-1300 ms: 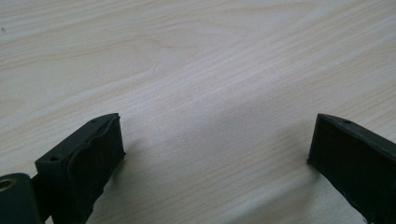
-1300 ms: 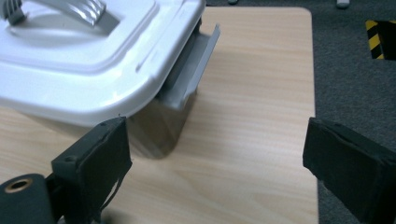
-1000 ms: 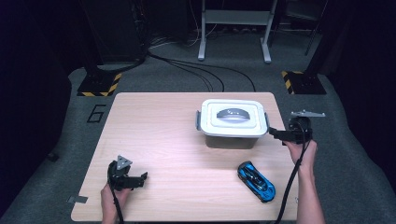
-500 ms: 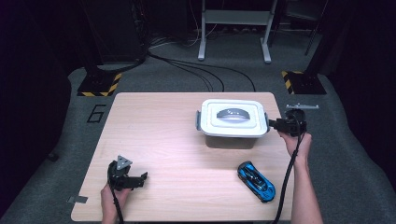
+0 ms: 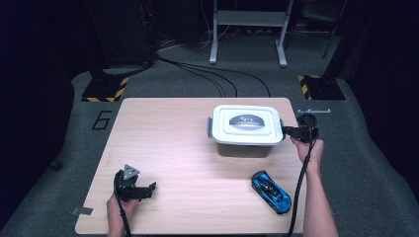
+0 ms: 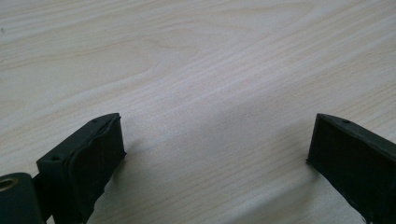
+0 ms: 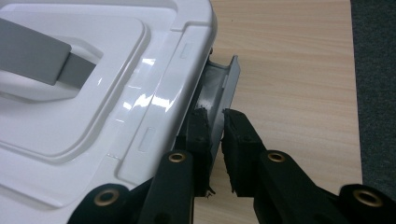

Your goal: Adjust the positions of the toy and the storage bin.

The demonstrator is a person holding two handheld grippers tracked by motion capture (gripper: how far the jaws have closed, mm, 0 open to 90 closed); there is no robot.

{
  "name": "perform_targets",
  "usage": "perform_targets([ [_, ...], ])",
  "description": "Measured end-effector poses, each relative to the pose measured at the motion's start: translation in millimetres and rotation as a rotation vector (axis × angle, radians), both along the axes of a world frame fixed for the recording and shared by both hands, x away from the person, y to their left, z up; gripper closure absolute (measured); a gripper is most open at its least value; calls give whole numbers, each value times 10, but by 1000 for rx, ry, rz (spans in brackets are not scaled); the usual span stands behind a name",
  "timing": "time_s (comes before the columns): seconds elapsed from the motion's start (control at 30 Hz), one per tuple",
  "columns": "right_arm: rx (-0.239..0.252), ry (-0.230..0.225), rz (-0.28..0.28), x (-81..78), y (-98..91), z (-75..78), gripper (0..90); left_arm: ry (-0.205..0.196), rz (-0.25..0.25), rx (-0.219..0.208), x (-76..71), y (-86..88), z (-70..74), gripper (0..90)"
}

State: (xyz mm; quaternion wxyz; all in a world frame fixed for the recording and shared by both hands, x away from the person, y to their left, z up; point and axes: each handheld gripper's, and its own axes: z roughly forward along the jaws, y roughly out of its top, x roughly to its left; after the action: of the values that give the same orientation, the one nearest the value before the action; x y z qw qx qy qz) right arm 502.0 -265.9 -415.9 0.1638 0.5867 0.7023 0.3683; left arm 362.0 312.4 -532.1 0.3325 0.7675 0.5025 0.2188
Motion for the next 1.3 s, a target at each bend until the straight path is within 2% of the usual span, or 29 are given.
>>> perform_targets([
  [0.23, 17, 24, -39, -53, 18, 12, 815, 4, 0, 2, -1, 0, 3, 33],
  [0.4, 10, 42, -36, -141, 56, 31, 809, 3, -1, 3, -1, 1, 4, 35],
  [0.5, 11, 22, -27, -200, 55, 13, 798, 2, -2, 2, -2, 0, 3, 36],
  [0.53, 14, 20, -19, -210, 50, 9, 756, 2, -2, 2, -2, 0, 4, 37],
  [0.57, -11, 22, -24, -213, 47, 9, 675, 14, -12, 6, -4, 7, 14, 37],
  [0.6, -28, 21, -15, -220, 39, 15, 634, 14, -12, 5, -8, 5, 14, 39],
  [0.63, -27, 23, -7, -226, 26, 29, 566, 16, -12, 6, -9, 4, 15, 40],
  [0.7, -35, 3, 0, -249, -5, 76, 500, 4, -6, 4, -5, 1, 6, 40],
  [0.77, -45, -22, 9, -282, -24, 153, 359, 5, -6, 4, -4, 2, 6, 40],
  [0.87, -51, -49, 39, -315, -15, 249, 253, 4, -6, 4, -4, 1, 6, 40],
  [0.97, -65, -66, 104, -315, 63, 336, 187, 4, -7, 6, -4, 2, 6, 40],
  [1.07, -82, -86, 164, -295, 190, 388, 152, 4, -6, 4, -5, 1, 6, 40],
  [1.1, -90, -92, 199, -276, 254, 401, 153, 4, -6, 4, -5, 1, 6, 40],
  [1.2, -96, -86, 258, -213, 406, 414, 155, 4, -6, 4, -4, 1, 6, 40],
  [1.3, -97, -91, 293, -138, 535, 420, 158, 4, -6, 4, -4, 1, 6, 40],
])
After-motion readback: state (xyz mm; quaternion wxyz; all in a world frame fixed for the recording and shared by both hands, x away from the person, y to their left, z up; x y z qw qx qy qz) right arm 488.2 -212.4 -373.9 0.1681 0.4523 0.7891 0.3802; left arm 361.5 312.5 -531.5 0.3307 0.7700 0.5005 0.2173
